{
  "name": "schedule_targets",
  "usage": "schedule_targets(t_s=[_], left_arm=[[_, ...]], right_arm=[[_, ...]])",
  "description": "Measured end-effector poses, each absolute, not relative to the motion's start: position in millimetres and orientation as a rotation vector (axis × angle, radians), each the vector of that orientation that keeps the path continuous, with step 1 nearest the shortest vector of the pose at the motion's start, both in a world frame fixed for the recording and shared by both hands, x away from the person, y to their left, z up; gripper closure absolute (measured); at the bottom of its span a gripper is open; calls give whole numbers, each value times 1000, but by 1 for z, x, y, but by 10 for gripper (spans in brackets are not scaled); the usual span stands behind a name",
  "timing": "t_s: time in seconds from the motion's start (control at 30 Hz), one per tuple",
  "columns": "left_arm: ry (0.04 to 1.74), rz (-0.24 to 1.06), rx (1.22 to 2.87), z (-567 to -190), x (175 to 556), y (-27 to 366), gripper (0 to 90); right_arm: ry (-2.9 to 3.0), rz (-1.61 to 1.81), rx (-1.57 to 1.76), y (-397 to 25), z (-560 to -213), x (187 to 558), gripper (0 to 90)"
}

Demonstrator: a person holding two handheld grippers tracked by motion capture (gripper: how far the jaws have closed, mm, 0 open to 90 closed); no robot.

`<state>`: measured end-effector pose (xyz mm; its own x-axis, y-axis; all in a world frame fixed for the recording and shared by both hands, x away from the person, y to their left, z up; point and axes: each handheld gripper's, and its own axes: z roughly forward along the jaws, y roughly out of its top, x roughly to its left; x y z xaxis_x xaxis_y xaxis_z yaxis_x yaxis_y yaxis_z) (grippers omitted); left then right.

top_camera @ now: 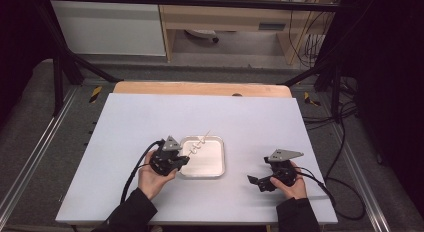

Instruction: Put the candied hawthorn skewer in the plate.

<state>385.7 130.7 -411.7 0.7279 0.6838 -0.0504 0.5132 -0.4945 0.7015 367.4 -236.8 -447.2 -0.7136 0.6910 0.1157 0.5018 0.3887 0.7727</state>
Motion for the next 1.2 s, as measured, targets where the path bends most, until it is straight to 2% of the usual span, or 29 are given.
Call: schedule_targets(t_s=[0.33,0.73,1.03,1.2], left_arm=[[924,290,2320,-432,392,109,882],[944,296,2336,-435,392,107,873],[899,316,2302,-424,388,116,711],[844,335,2274,-415,382,130,534]], right_arm=[[2413,1227,1056,-240,-447,367,11],[2410,1246,1056,-240,-447,367,12],[2409,1253,1057,-239,-446,366,12],[2400,1256,1063,-241,-445,366,11]])
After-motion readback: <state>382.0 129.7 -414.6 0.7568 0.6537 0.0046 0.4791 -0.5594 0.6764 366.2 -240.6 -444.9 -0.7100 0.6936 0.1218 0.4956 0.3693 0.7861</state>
